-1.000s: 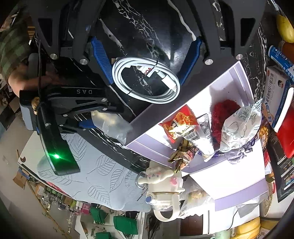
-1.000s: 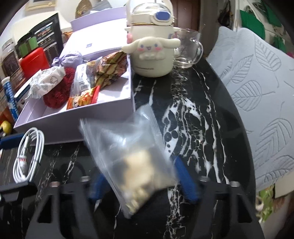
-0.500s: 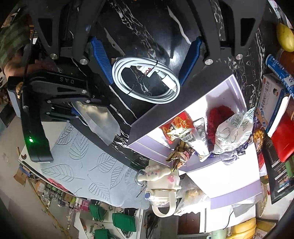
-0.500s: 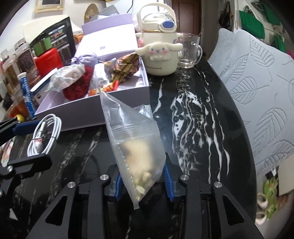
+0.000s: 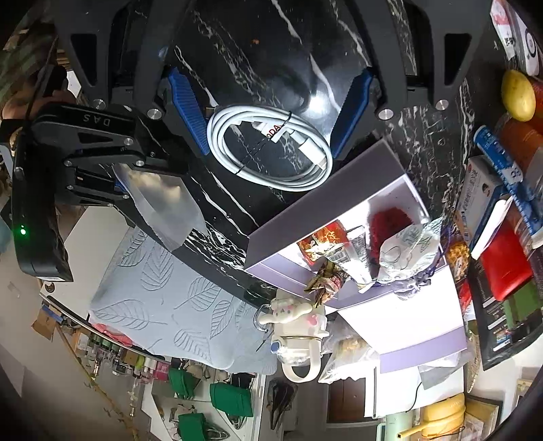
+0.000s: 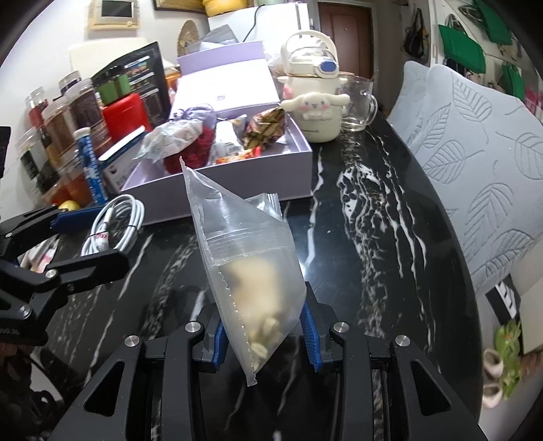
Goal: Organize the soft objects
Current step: 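Carry the clear zip bag and white cable toward the lavender box with both grippers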
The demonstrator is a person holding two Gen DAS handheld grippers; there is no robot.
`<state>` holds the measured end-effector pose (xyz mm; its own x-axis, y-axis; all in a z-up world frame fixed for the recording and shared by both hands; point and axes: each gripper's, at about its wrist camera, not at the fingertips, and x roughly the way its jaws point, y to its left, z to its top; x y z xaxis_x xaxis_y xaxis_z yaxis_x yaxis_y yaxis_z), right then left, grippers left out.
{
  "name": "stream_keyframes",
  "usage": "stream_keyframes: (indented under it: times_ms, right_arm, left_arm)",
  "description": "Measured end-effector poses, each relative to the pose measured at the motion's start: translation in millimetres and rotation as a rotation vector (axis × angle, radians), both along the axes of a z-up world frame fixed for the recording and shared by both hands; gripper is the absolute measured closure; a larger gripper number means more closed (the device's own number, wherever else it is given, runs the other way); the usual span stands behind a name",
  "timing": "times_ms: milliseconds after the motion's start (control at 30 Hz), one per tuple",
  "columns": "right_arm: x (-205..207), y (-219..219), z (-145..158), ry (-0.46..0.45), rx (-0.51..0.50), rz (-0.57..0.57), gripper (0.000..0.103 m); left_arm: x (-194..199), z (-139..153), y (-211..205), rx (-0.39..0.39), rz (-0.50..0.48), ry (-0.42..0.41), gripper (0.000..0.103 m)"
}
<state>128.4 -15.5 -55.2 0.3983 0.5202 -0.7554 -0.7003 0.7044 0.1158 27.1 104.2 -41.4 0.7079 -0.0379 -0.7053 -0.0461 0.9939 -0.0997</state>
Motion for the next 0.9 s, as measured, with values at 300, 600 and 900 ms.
stream_keyframes:
  times_ms: [300,600,900]
  right_arm:
    - [-36.5,-2.3,9.1,-0.005,0.027,0.012,0.067]
    - [-69.4,-6.1,14.3,0.005,0.068,0.028,0.067]
    - [-96.7,1.3,19.2,0.01,0.098,0.053,0.067]
  left_arm:
    - [-30.2,6.9,-2.4,0.007,0.012,-0.025,0.03]
    - [-55.5,9.5,1.0,-0.013,0.044,-0.056,0.03]
    - [-77.3,11.9,6.8,-0.016,0.052,-0.075,0.03]
